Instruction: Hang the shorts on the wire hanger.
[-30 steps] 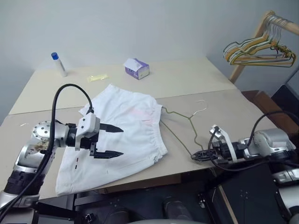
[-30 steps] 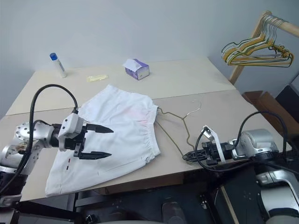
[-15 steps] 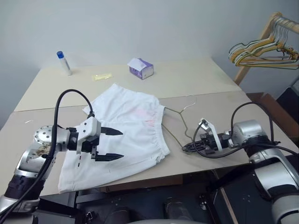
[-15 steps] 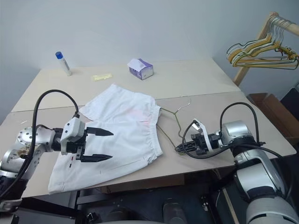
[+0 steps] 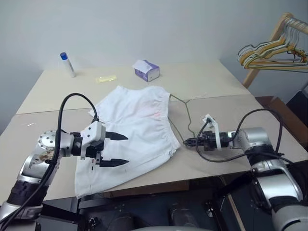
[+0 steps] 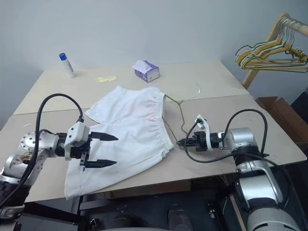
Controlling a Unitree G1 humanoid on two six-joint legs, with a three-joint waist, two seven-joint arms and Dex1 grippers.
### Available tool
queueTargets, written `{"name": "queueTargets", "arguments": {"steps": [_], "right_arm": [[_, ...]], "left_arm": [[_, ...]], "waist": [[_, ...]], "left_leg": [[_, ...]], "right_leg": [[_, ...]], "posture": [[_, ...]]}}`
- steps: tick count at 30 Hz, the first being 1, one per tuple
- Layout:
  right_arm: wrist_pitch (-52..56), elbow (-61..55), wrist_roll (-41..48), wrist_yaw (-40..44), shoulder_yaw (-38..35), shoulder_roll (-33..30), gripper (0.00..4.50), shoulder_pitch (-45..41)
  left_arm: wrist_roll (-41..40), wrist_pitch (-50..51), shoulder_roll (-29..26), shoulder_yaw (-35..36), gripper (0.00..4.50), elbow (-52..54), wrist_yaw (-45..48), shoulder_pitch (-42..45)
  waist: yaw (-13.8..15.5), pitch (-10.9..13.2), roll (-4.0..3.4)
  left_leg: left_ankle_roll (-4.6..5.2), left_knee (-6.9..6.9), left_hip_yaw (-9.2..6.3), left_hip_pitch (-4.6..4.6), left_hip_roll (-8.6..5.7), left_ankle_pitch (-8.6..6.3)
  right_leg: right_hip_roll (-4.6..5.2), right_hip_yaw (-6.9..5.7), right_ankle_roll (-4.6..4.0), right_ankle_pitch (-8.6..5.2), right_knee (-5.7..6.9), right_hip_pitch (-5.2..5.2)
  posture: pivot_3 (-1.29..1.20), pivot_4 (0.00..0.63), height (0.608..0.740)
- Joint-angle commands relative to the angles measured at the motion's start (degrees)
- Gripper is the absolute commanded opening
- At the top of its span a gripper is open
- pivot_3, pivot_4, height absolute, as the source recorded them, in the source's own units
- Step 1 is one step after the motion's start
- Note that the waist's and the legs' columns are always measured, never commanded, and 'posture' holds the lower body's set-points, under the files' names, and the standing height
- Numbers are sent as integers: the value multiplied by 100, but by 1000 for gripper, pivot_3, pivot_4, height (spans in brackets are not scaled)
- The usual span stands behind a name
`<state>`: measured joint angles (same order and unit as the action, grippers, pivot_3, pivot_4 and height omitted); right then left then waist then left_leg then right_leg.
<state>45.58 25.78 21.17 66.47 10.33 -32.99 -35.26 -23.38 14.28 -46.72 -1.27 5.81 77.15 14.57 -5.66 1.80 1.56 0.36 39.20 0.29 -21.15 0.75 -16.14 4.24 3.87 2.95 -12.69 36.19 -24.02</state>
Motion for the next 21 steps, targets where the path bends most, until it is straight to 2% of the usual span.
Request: {"name": "queueTargets", "arguments": {"steps": [1,8,11,15,21], "right_arm": [[-1007,-914,-390,-177,52,-105,0,144],[-1760,-1374,-1086,-207,380,-293,0,-14],[-1917,-1464,-1411,-247,596,-322,0,-267],[-2054,-1685,-1582,-94,815,-310,0,-466],[-1708,-1974,-1738,28,1097,-134,0,-840]], "left_arm": [[-131,-134,9,189,4486,-99,29,398],[-663,-16,-122,706,4486,-717,257,1424],[-560,-126,-65,814,4486,-1479,101,2315],[-61,-677,-145,531,4486,-2429,397,3061],[637,-1383,-94,-41,4486,-3565,1096,3693]], "waist": [[2,0,0],[-62,0,0],[-119,0,0],[-207,-1,0],[-344,-1,0]], "left_leg": [[0,2,1,0,0,0],[0,4,10,0,0,0],[0,9,10,-1,-2,0],[-1,16,4,0,-2,0],[-1,22,-7,-5,-4,1]], "right_leg": [[0,-1,0,0,1,0],[-2,-1,1,1,-3,0],[-1,-4,1,1,-1,4],[-2,-8,1,3,-3,8],[1,-8,1,3,2,4]], "posture": [[-71,0,740],[-92,0,740],[-97,0,740],[-98,0,740],[-102,0,740]]}}
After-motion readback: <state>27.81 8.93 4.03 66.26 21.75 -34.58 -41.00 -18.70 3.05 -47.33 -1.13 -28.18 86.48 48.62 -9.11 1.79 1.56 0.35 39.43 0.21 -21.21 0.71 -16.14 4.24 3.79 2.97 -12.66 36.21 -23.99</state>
